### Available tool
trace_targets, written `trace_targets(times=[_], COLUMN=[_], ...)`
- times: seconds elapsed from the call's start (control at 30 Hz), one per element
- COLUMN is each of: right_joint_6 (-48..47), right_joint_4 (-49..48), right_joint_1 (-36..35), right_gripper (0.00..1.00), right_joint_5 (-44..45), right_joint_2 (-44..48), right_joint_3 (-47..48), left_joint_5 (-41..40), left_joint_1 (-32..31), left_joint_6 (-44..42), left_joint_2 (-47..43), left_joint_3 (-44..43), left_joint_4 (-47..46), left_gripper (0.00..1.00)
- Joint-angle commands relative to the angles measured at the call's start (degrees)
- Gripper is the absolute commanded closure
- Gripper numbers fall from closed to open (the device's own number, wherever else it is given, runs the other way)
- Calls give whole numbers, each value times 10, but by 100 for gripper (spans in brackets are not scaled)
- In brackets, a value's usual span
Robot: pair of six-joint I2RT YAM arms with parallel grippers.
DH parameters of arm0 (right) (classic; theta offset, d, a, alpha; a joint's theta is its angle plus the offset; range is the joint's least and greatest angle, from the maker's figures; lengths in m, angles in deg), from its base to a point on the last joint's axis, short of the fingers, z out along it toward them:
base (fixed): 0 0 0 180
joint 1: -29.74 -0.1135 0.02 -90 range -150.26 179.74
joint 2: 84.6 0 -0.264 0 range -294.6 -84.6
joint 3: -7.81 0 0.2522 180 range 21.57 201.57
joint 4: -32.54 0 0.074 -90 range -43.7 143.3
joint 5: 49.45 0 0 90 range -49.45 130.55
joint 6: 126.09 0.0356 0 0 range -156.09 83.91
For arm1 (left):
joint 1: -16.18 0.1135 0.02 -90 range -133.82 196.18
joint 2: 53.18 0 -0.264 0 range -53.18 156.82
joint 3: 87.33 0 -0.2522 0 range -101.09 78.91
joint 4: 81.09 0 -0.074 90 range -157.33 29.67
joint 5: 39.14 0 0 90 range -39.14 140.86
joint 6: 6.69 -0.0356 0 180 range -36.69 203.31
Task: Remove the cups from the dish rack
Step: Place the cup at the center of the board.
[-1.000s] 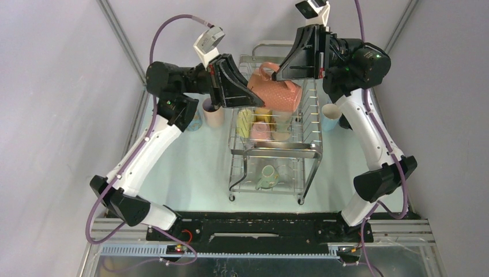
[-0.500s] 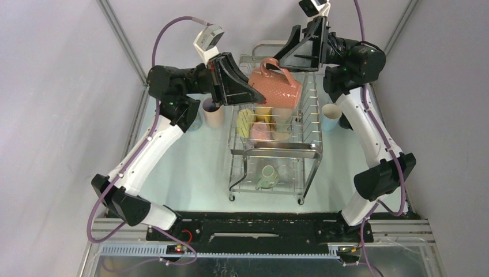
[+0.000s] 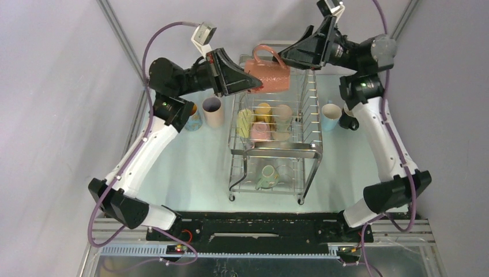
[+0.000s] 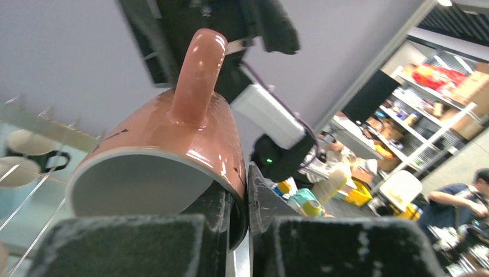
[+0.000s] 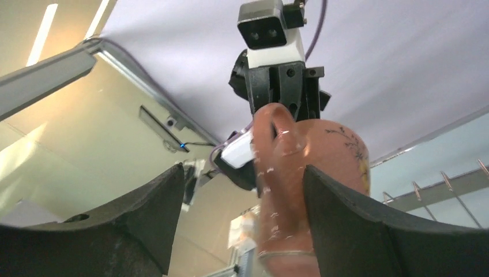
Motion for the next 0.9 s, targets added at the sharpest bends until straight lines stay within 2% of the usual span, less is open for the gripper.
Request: trace_targets(times=[0.0, 0.2, 0.4, 0.7, 0.87], right_joint_6=[-185, -307, -377, -478, -508], right_joint_4=[204, 366, 453, 606, 656], right_joint_1=[10, 18, 23, 25, 25], right_gripper=[18, 16, 17, 16, 16], right_joint_5=[44, 111, 157, 265, 317], right_joint_2=[77, 115, 143, 192, 219], right_joint_3=[10, 25, 26, 25, 11], left_joint_5=[-111, -202, -304, -554, -676], left_joint_1=[19, 24, 26, 30, 47], left_joint_6=[-129, -212, -297, -419, -448], left_joint_2=[-54, -73, -90, -133, -145], left_joint_3=[-28, -64, -116, -117, -103], left_joint_4=[118, 242, 358, 494, 553], left_gripper=[100, 100, 100, 100, 100])
